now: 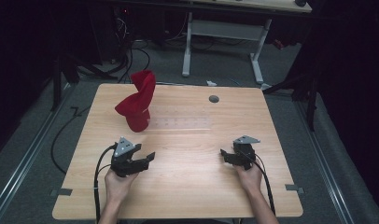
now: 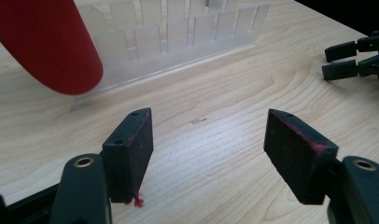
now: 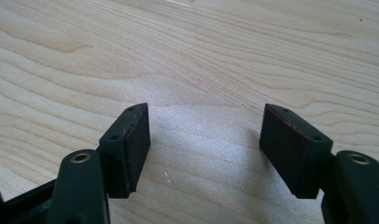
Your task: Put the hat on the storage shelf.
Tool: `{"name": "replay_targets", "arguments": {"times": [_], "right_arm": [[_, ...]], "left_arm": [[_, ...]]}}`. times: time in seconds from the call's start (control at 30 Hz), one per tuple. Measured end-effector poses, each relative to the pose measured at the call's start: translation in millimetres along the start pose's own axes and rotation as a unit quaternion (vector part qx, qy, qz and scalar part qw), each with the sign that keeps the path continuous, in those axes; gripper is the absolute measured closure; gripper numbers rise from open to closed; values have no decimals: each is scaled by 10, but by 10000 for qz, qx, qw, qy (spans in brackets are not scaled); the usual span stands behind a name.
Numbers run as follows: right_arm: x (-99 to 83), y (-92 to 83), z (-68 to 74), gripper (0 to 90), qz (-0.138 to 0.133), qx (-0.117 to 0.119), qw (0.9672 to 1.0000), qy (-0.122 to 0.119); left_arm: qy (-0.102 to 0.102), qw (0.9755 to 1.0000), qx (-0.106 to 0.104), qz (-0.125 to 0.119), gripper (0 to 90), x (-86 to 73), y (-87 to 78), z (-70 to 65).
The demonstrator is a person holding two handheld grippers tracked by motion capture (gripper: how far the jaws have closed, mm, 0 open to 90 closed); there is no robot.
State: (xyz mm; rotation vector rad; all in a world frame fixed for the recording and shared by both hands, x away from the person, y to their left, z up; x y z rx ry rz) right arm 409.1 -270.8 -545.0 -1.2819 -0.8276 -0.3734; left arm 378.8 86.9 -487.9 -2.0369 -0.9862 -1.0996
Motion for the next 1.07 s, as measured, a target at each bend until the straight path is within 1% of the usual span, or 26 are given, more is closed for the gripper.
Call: {"name": "replay_targets", "arguments": {"times": [0.17,0.3,0.33,0.37,0.4,0.43,0.5,0.53,0.57,0.6,0.63,0.67,0.7,0.73,0.77,0.8,0.87,1.07], "right_arm": [[0,0,1,338,1,1,10000,-2],[0,0,1,338,-1,0,10000,-1],[-1,-1,2,338,5,2,10000,6],[-1,-1,2,338,5,2,10000,6],[0,0,1,338,1,1,10000,0],[0,0,1,338,1,1,10000,0],[0,0,1,337,1,1,10000,1],[0,0,1,337,1,1,10000,1],[0,0,1,338,1,1,10000,0],[0,0,1,338,2,0,10000,0],[0,0,1,338,0,1,10000,1],[0,0,1,338,0,1,10000,1],[0,0,1,338,1,1,10000,0],[0,0,1,338,1,1,10000,1],[0,0,1,338,1,0,10000,1],[-1,-1,2,338,6,2,10000,7],[-1,-1,2,338,6,2,10000,5],[2,1,0,337,0,1,10000,-6]], "left_arm": [[30,9999,101,75,324,-87,50,32],[145,9995,249,143,321,-169,108,75],[186,9992,301,201,320,-196,129,93],[186,9992,301,201,316,-196,129,93],[317,9979,458,331,307,-257,187,128],[386,9972,528,374,304,-286,214,142],[481,9960,618,439,301,-333,261,163],[481,9960,618,439,300,-333,261,163],[602,9944,729,475,299,-380,306,184],[659,9936,763,513,297,-405,327,196],[683,9928,806,570,293,-428,347,209],[683,9928,806,570,287,-428,347,209],[704,9919,852,623,282,-453,368,221],[743,9893,961,813,281,-516,412,247],[636,9907,899,793,256,-523,422,253],[663,9911,891,738,235,-531,419,255],[654,9920,854,655,241,-540,408,259],[671,9919,851,661,238,-542,395,263]]}}
Point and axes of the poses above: each handheld gripper's, and its own axes: y roughly forward along the jaws, x roughly out of its top, z roughly to its left, the point moved 2 cm from there along y, roughly forward along the jaws, and after that the axes turned 6 degrees about y, right-handed, at the moved point
